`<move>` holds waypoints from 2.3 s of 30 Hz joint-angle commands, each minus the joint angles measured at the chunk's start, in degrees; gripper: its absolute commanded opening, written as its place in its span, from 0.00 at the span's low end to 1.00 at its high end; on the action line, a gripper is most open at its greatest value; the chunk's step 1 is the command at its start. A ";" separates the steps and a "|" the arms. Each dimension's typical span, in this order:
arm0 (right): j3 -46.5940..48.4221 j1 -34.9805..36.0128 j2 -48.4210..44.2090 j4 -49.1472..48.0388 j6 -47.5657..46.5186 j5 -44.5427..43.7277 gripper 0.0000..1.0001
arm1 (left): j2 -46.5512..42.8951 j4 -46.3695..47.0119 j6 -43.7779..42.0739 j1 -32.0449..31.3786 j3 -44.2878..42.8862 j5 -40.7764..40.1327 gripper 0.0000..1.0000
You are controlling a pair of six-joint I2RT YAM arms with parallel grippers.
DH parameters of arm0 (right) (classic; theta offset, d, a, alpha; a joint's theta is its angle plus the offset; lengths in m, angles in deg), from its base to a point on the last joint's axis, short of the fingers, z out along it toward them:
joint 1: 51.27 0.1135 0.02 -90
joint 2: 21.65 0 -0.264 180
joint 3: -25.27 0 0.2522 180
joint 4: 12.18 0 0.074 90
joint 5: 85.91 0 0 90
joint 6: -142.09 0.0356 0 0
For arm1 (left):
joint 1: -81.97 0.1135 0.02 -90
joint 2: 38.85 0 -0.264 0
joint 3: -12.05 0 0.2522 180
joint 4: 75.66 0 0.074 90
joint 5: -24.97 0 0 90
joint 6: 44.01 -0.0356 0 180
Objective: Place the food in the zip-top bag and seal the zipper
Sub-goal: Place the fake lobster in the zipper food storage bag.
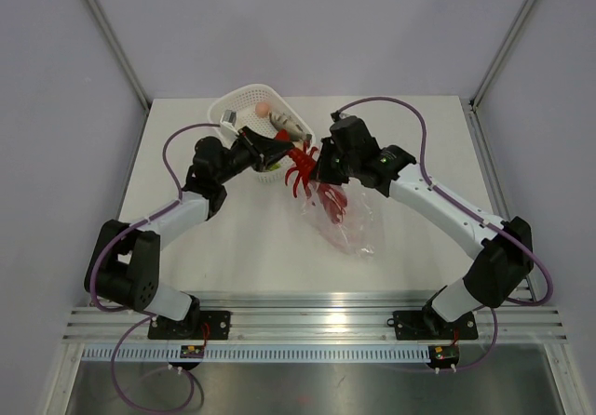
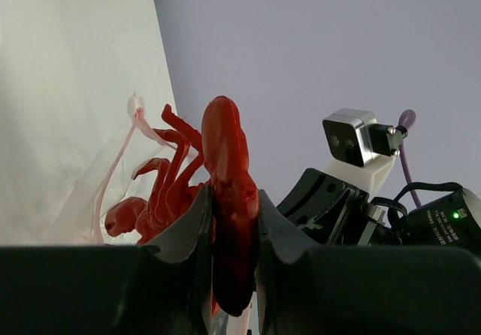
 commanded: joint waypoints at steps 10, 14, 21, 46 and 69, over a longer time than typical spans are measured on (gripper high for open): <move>-2.79 1.21 0.04 -2.26 -0.91 -1.32 0.00 | -3.61 -5.03 2.26 -0.84 -6.21 -2.10 0.00; -2.79 1.65 -0.05 -2.34 -0.82 -1.32 0.00 | -4.31 -7.06 1.82 -0.92 -6.47 -3.95 0.00; -1.56 3.23 0.74 -2.26 -0.46 -3.25 0.00 | -4.40 -7.32 3.14 -1.36 -5.33 -6.85 0.00; 1.69 5.52 2.59 -3.22 0.76 -2.20 0.00 | -10.02 -9.43 -5.29 -6.02 0.82 -17.83 0.00; 4.06 5.52 1.18 -1.82 0.15 -2.37 0.00 | -8.71 -6.36 -11.18 -6.90 2.58 -13.45 0.00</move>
